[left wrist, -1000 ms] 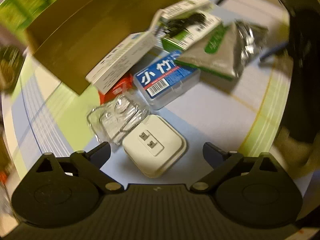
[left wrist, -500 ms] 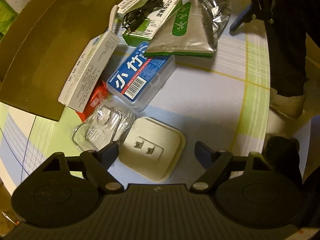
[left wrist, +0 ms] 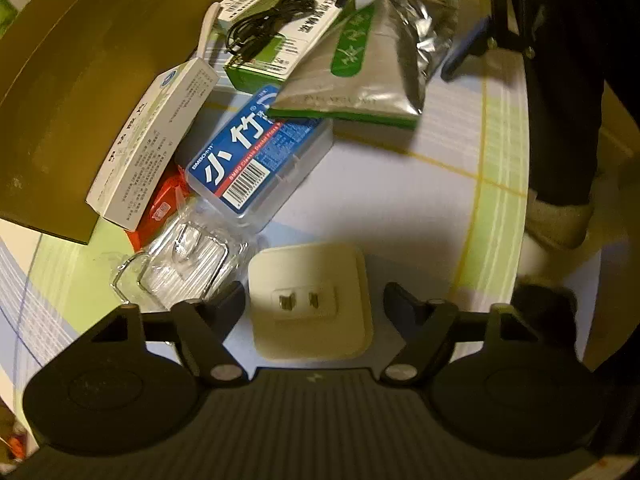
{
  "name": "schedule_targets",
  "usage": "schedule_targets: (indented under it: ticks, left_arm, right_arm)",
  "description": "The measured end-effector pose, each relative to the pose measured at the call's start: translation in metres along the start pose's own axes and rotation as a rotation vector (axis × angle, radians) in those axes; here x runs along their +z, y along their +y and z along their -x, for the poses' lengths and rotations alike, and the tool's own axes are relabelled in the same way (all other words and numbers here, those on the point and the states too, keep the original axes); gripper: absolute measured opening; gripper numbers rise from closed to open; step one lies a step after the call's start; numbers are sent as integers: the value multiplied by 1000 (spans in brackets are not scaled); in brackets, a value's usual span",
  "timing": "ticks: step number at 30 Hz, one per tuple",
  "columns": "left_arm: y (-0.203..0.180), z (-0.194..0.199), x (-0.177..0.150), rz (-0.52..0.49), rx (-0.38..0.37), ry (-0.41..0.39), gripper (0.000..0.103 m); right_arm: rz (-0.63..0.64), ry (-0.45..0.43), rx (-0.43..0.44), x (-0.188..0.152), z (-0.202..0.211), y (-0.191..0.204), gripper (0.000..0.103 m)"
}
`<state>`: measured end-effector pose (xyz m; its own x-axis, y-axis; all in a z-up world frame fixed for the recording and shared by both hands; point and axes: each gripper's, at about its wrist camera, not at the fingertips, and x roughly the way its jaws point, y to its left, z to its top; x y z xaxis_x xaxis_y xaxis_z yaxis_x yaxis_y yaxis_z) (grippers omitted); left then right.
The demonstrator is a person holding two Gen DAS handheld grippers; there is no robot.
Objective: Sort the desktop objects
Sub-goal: 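Close left tool on white plug adapter while right tool closes on silver tea bag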
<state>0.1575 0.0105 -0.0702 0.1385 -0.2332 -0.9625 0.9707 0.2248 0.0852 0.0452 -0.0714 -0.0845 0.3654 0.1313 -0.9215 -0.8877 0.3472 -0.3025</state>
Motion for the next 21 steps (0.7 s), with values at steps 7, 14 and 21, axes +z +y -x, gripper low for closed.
schedule_targets:
  ticks: [7, 14, 21]
  left_arm:
    - [3, -1, -7, -8, -27, -3, 60]
    - [5, -4, -12, 7, -20, -18, 61]
    - [-6, 0, -10, -2, -20, -24, 61]
  right_arm:
    - [-29, -5, 59, 3, -7, -15, 81]
    - [-53, -17, 85, 9, -4, -14, 67]
    - [-45, 12, 133, 9, 0, -6, 66]
